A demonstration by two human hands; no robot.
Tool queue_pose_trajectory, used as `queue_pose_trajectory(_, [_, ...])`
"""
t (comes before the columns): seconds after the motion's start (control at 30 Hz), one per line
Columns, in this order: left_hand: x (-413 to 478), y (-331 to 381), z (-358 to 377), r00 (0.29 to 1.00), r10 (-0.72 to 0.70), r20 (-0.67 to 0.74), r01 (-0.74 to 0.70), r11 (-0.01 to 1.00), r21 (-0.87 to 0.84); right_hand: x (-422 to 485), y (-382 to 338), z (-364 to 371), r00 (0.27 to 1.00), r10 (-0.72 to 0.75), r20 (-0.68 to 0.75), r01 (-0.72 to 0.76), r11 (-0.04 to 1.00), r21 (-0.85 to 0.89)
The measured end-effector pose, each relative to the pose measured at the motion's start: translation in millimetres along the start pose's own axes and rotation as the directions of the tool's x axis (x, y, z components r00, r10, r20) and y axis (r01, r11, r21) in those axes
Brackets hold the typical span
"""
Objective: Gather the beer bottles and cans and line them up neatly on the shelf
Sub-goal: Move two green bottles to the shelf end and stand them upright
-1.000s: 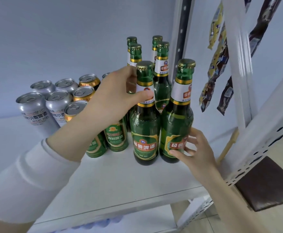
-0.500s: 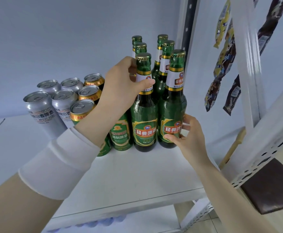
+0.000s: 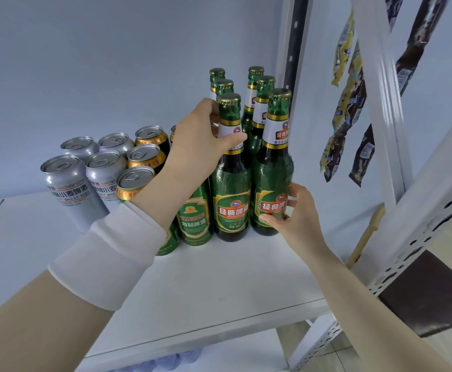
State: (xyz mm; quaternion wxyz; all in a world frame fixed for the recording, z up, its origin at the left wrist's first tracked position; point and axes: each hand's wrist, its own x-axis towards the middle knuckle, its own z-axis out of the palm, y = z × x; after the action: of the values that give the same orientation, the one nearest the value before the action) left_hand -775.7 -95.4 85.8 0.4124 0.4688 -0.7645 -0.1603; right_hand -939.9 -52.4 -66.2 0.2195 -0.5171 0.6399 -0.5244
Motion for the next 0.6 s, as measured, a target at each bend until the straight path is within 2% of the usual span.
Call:
queue_pose_trajectory(0.2, [-1.3, -5.0, 3.7, 0.999, 0.034, 0.033, -0.035, 0.998, 0.045, -4.1, -9.0, -2.5, 0.999, -0.023, 0.032, 0.029, 0.978, -0.207])
queue_pose_trajectory(0.33, [-13.1, -13.2, 1.6, 0.992, 0.098, 0.077, -0.106, 0.989, 0.101, -10.6, -24.8, -7.6, 0.998, 0.029, 0.063, -0.003, 0.925, -0.380])
queue_pose_trajectory(0.4, [-26.1, -17.8, -8.2, 0.985, 0.151, 0.080, -0.162, 0.973, 0.163, -19.5, -39.1, -11.3, 0.996, 0.063, 0.060, -0.024, 0.862, -0.507])
queue_pose_trajectory(0.47, [-45.2, -21.3, -22.8, 0.975, 0.201, 0.093, -0.220, 0.930, 0.294, -34.6, -57.1, -12.5, 0.991, 0.110, 0.072, -0.040, 0.777, -0.628])
queue_pose_trajectory(0.6, [-98.7, -26.6, -54.5, 0.967, 0.190, 0.170, -0.252, 0.815, 0.522, -78.4, -87.1, -5.3, 0.989, 0.070, 0.127, 0.064, 0.570, -0.819])
